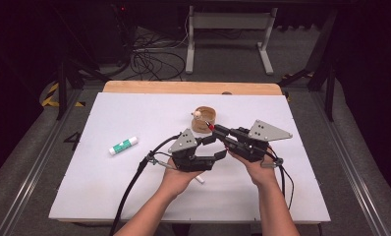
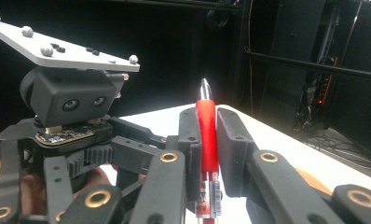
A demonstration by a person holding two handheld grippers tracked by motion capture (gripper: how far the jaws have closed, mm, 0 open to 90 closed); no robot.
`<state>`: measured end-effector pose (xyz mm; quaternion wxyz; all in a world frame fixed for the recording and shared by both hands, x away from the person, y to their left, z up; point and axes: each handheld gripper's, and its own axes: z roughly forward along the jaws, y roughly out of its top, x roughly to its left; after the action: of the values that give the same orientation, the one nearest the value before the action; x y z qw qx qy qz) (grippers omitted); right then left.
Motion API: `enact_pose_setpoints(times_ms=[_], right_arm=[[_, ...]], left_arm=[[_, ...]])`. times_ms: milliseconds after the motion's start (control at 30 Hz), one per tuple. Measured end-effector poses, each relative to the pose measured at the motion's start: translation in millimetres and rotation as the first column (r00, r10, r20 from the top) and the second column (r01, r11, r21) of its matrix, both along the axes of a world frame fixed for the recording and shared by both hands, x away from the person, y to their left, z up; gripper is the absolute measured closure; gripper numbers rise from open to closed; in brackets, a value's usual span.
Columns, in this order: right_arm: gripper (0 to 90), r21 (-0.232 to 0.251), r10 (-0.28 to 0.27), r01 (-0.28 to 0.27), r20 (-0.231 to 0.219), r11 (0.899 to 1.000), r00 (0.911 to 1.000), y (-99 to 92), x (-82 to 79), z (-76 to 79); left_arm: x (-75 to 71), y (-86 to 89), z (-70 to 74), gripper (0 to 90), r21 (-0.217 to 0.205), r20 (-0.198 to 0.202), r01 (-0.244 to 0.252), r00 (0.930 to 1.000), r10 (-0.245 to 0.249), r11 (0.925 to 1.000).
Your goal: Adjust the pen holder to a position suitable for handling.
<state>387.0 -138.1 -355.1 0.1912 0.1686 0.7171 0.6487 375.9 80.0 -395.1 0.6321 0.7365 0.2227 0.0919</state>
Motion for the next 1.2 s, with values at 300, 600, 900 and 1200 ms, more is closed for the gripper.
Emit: enact_pose_setpoints(times_ms=[300,600,900,1200], right_arm=[[81.2,0.006,0.005,-0.005,0.006,1.0,1.0,2.4,-1.3,0.2],[81.2,0.017,0.011,-0.011,0.016,1.0,0.9998,4.0,-2.2,0.3],[81.2,0.03,0.007,-0.008,0.02,1.0,0.9998,3.4,-2.5,0.8],[81.2,0.037,0.01,-0.01,0.02,0.999,0.9998,4.0,-2.5,0.4]], left_arm=[[2.3,-2.8,0.1,47.2,-0.04,-0.02,0.017,0.9997,-0.018,0.999],[3.4,-5.1,-0.4,55.9,-0.06,-0.029,0.024,0.9992,-0.026,0.9979],[4.1,-5.7,0.4,61.0,-0.071,-0.032,0.032,0.9989,-0.034,0.997],[4.4,-5.6,1.5,63.4,-0.086,-0.035,0.031,0.9988,-0.034,0.9958]])
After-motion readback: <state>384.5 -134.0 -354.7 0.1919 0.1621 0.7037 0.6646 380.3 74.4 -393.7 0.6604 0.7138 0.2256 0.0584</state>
